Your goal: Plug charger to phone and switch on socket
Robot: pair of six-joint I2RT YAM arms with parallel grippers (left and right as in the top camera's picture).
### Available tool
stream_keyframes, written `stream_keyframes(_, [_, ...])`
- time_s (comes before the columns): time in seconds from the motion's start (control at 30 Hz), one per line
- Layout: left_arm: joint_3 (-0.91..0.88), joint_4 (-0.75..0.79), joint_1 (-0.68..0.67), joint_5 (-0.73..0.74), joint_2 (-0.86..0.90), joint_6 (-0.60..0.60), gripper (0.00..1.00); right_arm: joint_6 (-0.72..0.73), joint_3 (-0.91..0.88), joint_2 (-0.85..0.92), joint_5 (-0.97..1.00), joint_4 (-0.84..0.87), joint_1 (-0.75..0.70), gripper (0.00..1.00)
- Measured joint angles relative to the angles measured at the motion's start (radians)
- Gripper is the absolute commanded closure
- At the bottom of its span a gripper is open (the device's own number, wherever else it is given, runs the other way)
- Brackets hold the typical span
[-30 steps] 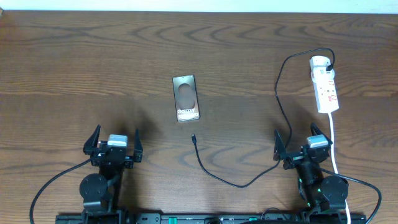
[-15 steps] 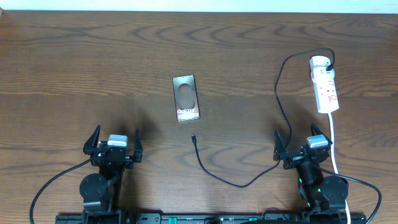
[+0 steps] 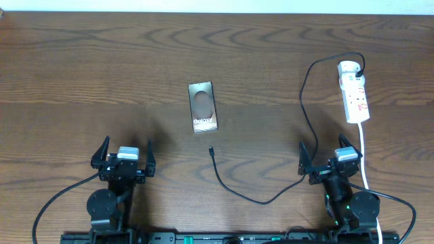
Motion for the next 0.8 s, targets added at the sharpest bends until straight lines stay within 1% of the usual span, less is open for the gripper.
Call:
stream_keyframes(0.63, [-0.005, 0.016, 0.0, 0.005, 0.0, 0.0, 0.02, 0.0, 0.0, 0.0, 0.0, 0.0, 0.0, 0.01])
stream_keyframes(0.8, [-0.005, 0.017, 0.0, 0.007, 0.002, -0.024, 0.02, 0.0, 0.0, 0.0, 0.0, 0.0, 0.0, 0.01])
